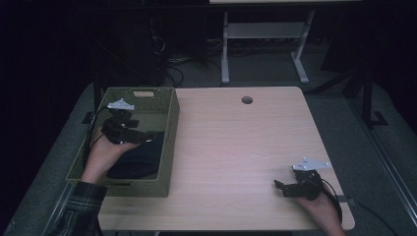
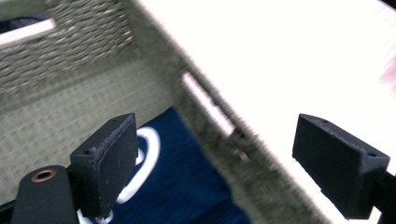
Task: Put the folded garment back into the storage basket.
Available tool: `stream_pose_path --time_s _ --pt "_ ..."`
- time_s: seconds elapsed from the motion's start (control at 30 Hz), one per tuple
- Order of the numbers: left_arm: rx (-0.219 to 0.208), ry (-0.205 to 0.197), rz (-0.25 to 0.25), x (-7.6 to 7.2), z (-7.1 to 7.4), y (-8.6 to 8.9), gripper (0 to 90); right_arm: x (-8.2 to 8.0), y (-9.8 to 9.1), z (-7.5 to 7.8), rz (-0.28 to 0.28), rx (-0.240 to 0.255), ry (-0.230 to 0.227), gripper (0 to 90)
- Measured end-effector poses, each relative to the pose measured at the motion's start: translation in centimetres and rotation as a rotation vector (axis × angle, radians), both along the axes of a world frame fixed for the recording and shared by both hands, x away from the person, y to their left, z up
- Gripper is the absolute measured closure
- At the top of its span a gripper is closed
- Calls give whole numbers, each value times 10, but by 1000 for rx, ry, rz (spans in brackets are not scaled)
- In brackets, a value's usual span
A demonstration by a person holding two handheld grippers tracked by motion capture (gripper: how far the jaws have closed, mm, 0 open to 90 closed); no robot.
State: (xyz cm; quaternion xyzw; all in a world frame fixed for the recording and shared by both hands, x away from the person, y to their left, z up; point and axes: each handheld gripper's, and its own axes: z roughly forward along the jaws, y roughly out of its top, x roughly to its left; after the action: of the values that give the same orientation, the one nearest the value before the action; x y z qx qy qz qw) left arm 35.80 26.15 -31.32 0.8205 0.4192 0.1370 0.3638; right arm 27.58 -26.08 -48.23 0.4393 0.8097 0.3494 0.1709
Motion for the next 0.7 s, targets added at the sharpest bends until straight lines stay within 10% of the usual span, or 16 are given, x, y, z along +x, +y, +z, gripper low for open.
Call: stream_pose_path --time_s 0.7 --pt "-20 4 -166 -13 -18 -89 140 0 0 0 0 0 -1 105"
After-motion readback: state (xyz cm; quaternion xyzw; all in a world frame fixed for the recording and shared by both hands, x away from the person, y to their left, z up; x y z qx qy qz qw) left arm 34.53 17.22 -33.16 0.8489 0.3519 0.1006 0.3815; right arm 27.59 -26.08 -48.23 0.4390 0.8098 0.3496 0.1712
